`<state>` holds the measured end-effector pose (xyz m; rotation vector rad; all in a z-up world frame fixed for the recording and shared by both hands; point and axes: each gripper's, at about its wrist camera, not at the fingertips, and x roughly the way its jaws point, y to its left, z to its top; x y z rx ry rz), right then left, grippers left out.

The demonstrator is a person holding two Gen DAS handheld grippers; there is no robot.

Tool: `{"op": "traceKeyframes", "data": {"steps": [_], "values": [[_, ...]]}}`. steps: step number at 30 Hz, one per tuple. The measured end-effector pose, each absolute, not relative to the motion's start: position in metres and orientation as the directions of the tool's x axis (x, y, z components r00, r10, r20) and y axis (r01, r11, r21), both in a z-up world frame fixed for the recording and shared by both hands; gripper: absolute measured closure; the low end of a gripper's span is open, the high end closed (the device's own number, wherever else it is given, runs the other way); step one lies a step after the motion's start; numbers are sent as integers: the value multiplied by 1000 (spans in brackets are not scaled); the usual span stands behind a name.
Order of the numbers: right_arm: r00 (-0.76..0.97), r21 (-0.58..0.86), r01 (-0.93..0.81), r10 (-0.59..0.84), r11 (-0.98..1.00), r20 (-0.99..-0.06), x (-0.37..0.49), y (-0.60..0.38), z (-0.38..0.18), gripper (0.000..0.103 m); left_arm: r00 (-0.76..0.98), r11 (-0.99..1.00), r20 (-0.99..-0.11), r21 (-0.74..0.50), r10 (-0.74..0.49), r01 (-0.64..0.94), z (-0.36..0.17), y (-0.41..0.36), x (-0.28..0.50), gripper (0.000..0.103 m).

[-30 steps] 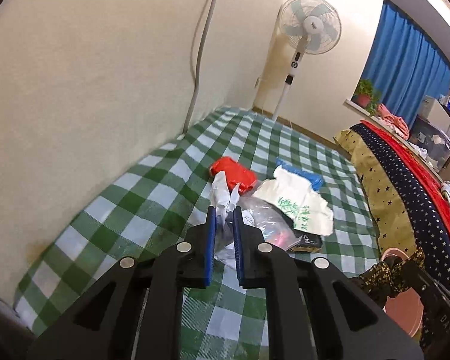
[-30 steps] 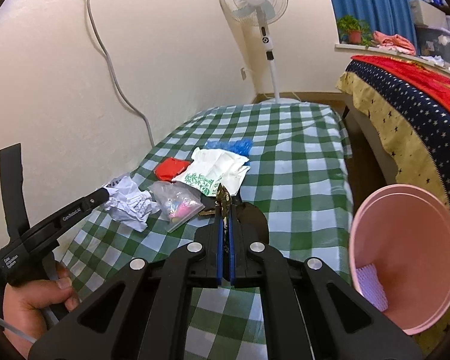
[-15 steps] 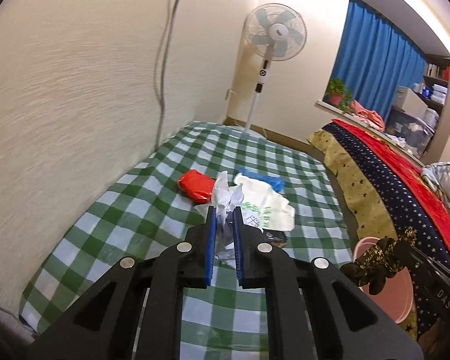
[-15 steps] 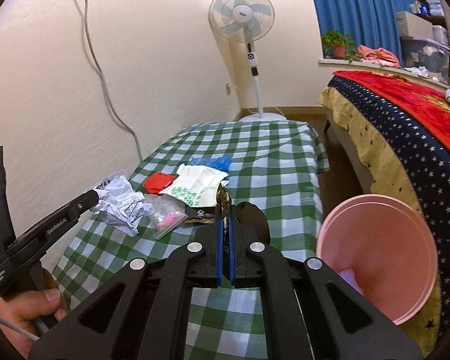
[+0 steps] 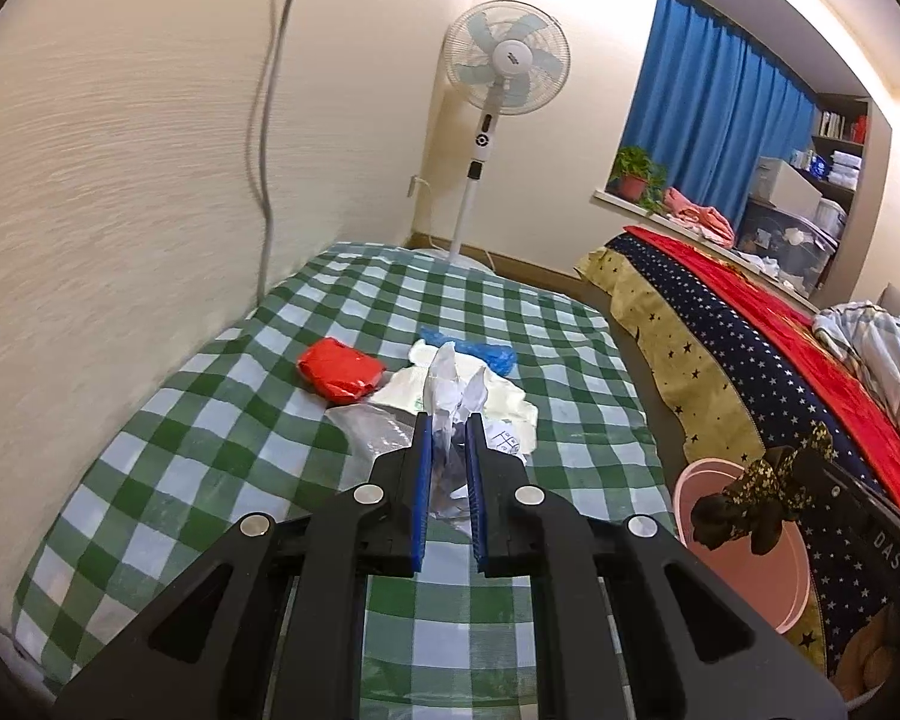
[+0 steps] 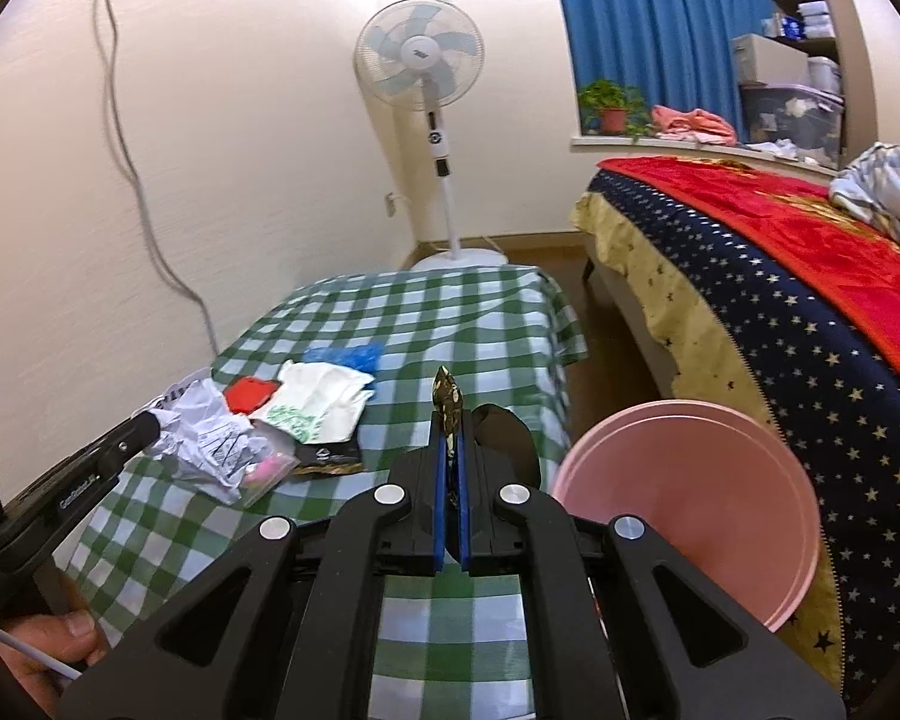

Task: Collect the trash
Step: 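Carry paper and cloth over the pink bin and open both tools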

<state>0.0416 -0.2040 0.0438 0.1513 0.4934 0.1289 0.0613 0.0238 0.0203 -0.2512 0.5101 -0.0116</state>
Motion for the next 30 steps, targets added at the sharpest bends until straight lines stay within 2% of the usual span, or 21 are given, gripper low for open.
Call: {"op": "traceKeyframes", "data": {"steps": [30], "values": [[886, 143, 83, -7, 986, -463, 51, -245, 32, 100, 853, 972, -485, -215, -193, 97, 2, -31, 89, 92]]}}
